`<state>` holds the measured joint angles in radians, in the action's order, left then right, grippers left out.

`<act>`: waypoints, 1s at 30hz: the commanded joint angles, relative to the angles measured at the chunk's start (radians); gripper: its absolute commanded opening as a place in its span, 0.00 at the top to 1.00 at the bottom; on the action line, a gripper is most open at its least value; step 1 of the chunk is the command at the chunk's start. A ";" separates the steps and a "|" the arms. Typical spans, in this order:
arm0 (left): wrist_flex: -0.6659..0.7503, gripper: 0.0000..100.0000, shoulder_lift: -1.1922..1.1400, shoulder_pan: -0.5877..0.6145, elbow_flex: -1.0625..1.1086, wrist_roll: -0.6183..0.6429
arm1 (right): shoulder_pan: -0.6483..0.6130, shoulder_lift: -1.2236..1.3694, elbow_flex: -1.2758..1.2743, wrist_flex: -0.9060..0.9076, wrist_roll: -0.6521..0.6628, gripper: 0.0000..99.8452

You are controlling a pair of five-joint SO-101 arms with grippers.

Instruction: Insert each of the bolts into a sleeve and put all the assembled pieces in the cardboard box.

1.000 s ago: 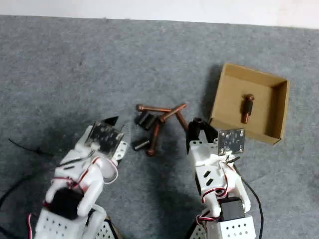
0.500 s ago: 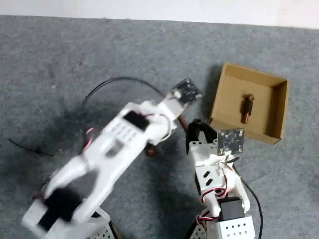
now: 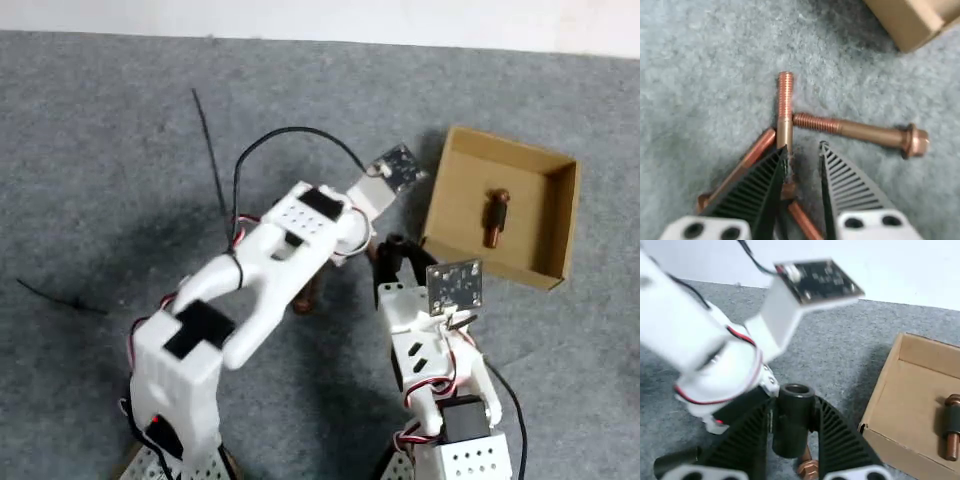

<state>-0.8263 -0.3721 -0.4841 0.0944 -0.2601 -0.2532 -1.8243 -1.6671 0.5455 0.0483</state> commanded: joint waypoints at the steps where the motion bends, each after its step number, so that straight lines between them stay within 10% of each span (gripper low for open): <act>1: 0.018 0.89 -0.104 -0.008 -0.113 -0.008 | 0.012 -0.013 -0.042 -0.042 0.014 1.00; 30: -0.212 0.90 -0.179 0.048 -0.242 -0.009 | 0.027 -0.013 -0.044 -0.042 0.014 1.00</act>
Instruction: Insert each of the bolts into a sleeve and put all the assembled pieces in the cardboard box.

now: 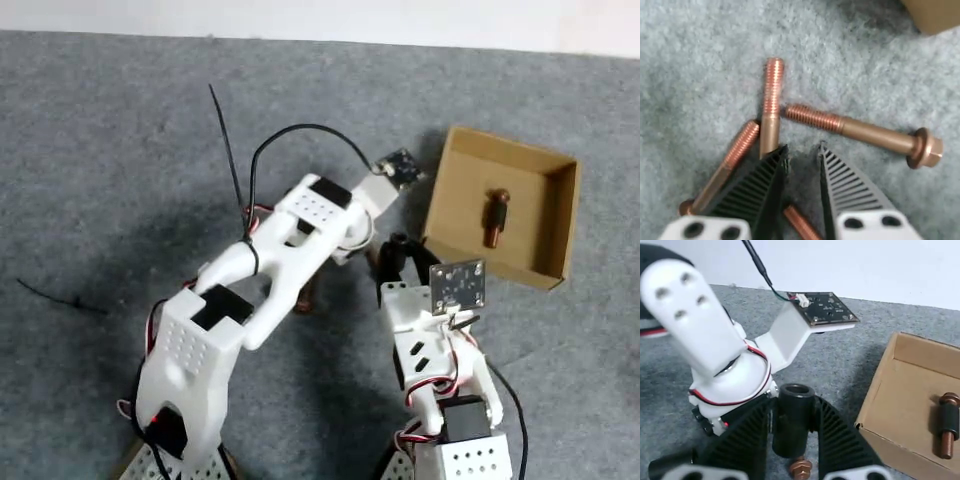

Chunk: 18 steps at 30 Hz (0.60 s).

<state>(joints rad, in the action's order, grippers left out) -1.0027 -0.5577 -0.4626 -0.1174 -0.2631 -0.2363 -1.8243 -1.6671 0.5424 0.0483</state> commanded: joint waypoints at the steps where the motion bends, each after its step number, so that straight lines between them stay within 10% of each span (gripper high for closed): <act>1: -0.038 0.91 0.007 0.027 -0.030 -0.006 | 0.010 -0.013 -0.044 -0.039 0.014 1.00; 18: -0.092 0.99 0.119 0.067 -0.007 0.000 | 0.010 -0.013 -0.044 -0.039 0.015 1.00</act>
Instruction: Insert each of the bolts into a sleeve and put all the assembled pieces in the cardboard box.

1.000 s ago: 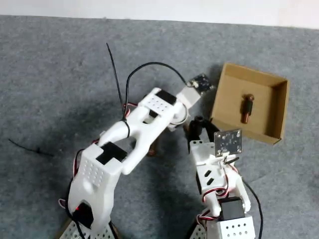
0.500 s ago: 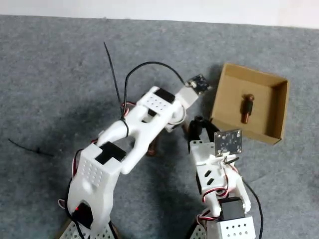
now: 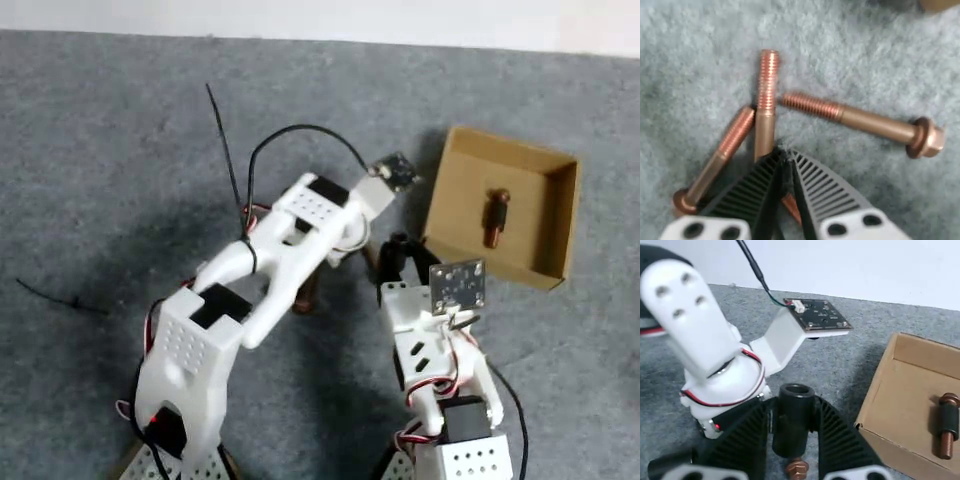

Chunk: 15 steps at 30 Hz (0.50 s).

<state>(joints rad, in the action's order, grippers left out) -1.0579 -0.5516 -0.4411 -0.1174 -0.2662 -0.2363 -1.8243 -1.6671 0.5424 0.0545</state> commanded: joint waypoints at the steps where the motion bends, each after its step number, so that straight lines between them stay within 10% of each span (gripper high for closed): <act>1: -0.032 0.99 0.142 0.051 0.015 0.005 | 0.010 -0.013 -0.044 -0.039 0.009 1.00; 15: 0.290 0.92 0.381 0.044 0.367 -0.009 | 0.010 -0.013 -0.044 -0.039 0.009 1.00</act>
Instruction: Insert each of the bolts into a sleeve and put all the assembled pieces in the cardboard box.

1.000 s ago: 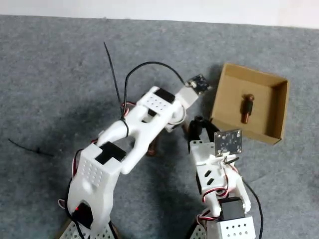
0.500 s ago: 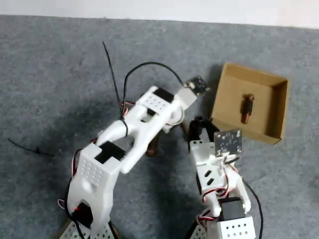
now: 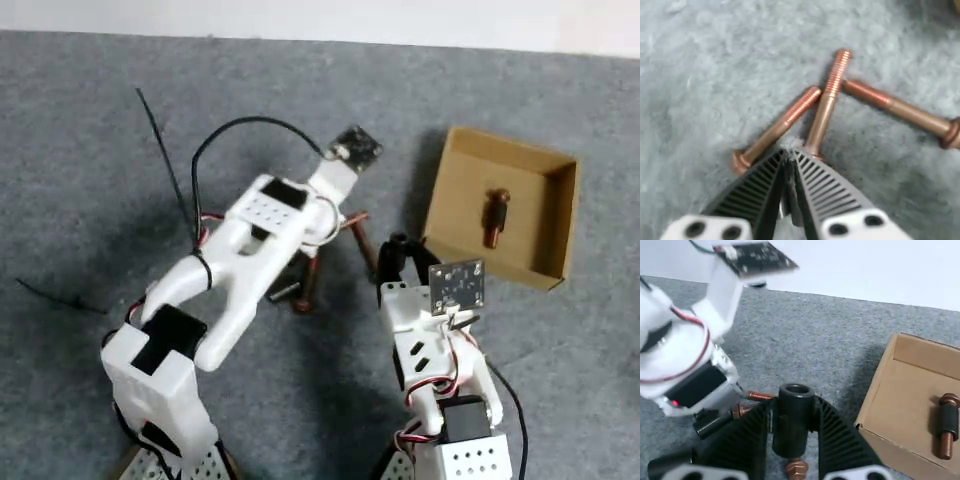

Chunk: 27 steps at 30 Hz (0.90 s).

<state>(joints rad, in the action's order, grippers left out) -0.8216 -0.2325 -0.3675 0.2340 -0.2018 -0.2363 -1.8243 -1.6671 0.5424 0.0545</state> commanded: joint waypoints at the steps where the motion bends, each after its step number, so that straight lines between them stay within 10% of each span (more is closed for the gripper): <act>1: 0.051 0.89 0.062 -0.031 0.016 -0.080 | 0.010 -0.013 -0.044 -0.039 0.009 1.00; 11: 0.072 0.86 -0.104 -0.035 -0.096 -0.164 | 0.010 -0.013 -0.042 -0.039 0.009 1.00; 27: -0.588 0.91 -0.661 0.012 -0.938 -0.095 | 0.010 -0.013 -0.051 -0.039 0.009 1.00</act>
<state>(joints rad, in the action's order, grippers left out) -1.2881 -0.8109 -0.3721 -0.5424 -0.3092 -0.2363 -1.8243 -1.6671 0.5424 0.0545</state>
